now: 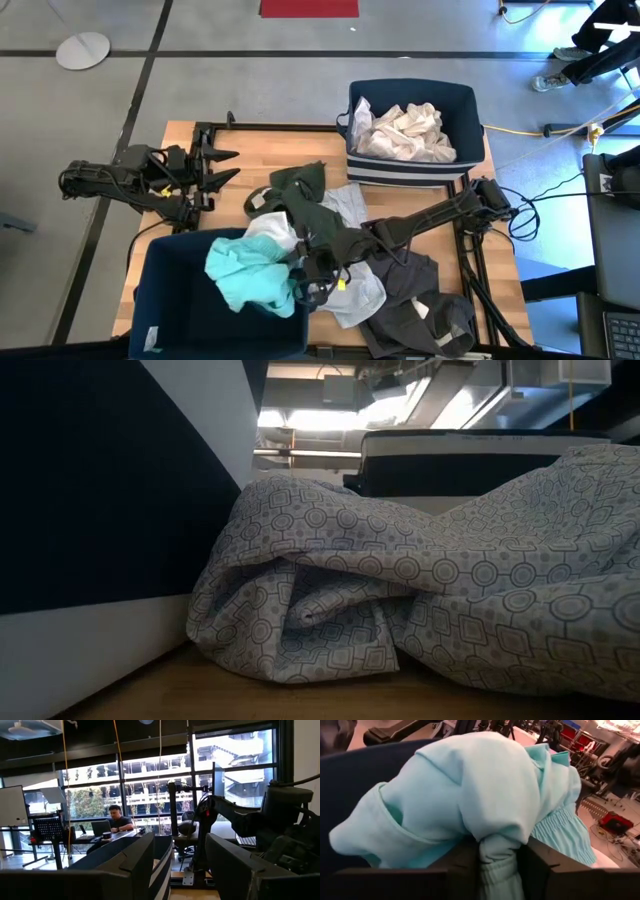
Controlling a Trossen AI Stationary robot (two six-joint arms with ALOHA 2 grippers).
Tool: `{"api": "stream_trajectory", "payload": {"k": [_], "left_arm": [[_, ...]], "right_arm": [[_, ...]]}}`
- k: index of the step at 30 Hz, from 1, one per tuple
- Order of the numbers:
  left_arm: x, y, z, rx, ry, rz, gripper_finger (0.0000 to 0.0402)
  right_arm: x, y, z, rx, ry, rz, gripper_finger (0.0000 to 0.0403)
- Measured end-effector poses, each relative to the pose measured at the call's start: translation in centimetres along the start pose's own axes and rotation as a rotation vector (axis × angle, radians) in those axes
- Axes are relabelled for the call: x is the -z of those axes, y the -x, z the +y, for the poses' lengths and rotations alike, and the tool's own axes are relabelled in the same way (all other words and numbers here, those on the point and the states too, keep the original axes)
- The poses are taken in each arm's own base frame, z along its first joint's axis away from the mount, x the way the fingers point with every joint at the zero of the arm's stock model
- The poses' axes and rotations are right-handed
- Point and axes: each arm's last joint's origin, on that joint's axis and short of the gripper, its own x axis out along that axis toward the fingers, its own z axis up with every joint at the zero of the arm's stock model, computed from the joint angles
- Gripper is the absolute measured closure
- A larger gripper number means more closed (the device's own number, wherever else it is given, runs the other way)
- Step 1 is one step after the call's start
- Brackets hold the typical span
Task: Sort clothes
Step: Put the light green shorts into the bottom laundry bin, then put the dark green polo shirt into the bottom laundry bin
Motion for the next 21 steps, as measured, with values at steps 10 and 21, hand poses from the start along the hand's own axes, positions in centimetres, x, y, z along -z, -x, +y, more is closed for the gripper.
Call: {"api": "stream_trajectory", "payload": {"k": [10,21], "left_arm": [[0.2,0.0,0.0,0.003,-0.004,0.017,0.0235],[0.6,-0.2,-0.2,0.009,0.007,0.053,0.0235]], "right_arm": [[-0.6,0.9,0.2,0.092,-0.038,0.065,0.0172],[-6.4,7.6,1.4,0.345,0.016,0.322,0.0145]]}}
